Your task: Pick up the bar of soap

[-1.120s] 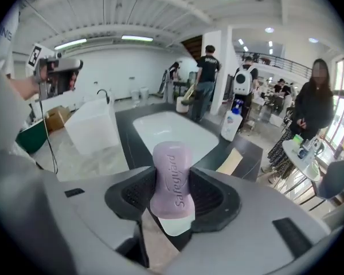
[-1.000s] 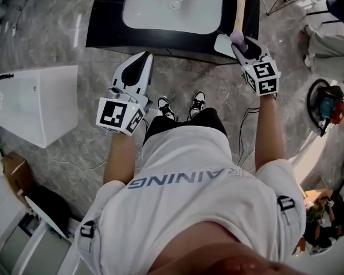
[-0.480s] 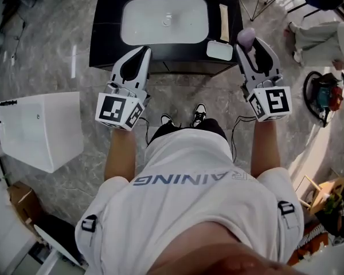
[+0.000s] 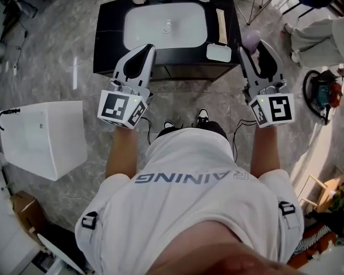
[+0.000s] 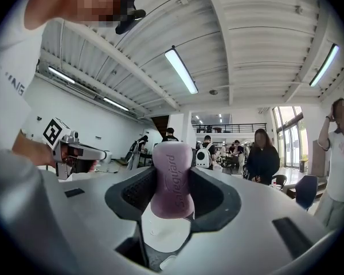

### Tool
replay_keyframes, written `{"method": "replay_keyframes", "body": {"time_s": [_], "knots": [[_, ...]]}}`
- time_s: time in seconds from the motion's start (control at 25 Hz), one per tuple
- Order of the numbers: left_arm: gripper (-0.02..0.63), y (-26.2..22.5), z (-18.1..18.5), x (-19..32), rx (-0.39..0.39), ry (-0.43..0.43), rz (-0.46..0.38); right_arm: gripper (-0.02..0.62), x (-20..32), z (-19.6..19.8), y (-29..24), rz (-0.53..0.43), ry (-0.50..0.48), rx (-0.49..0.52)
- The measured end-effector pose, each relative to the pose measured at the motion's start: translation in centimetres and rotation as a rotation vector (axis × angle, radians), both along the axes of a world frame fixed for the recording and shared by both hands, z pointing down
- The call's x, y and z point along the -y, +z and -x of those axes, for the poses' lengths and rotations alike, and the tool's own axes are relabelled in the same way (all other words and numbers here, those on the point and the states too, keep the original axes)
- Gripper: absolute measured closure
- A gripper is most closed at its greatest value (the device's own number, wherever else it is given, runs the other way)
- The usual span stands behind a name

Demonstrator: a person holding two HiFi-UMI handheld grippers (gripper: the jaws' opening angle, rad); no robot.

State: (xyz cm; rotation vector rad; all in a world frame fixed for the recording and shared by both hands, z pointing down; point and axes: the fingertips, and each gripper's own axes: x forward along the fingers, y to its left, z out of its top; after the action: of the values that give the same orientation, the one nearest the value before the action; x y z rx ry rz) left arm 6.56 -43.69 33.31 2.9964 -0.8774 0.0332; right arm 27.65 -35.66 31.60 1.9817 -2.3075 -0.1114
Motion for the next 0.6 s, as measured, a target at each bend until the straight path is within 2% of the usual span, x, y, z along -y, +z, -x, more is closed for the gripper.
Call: {"method": "replay_keyframes", "body": {"time_s": [0.6], "knots": [[0.603,-0.24,-0.31,0.09,-0.015,0.013,-0.003,0.405,-0.09,-0.14,-0.45,-0.010,0.007,-0.012]]}}
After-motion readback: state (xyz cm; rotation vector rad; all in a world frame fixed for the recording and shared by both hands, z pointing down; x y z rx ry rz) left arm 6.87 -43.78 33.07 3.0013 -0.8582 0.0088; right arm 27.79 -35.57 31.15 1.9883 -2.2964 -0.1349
